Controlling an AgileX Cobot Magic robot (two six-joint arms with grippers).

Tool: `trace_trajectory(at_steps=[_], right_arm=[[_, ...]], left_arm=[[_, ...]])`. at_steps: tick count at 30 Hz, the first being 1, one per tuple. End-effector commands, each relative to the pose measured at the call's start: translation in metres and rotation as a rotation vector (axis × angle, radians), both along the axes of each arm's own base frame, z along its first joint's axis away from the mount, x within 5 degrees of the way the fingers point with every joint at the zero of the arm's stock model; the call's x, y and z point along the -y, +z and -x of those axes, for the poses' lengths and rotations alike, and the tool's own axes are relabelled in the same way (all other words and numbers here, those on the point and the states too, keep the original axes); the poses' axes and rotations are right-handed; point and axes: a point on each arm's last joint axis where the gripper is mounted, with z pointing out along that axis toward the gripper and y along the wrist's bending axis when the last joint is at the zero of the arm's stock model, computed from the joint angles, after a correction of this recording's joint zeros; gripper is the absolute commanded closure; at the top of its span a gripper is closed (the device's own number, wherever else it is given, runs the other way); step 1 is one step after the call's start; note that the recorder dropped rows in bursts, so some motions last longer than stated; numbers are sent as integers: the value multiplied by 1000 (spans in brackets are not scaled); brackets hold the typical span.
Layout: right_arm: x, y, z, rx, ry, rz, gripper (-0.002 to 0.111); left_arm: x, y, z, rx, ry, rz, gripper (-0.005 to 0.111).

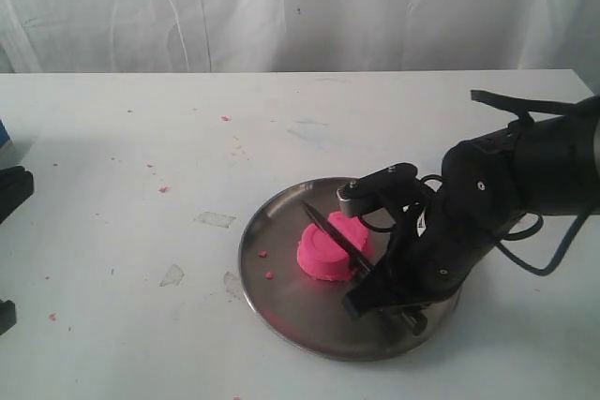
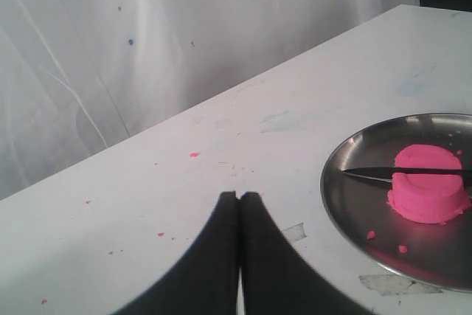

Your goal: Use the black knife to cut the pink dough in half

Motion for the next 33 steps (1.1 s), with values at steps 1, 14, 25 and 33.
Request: trace_trajectory(at_steps=[1, 14, 25, 33], right_arm=[[4, 6, 0, 11, 0, 31, 108], [9, 7, -3, 41, -32, 73, 108], [-11, 7, 10, -1, 136, -7, 108], [-13, 8, 10, -2, 131, -25, 108]], left_arm=[[0, 0, 1, 5, 0, 2, 107], [0, 0, 1, 5, 0, 2, 107], [0, 0, 1, 5, 0, 2, 107], [0, 0, 1, 5, 0, 2, 107]])
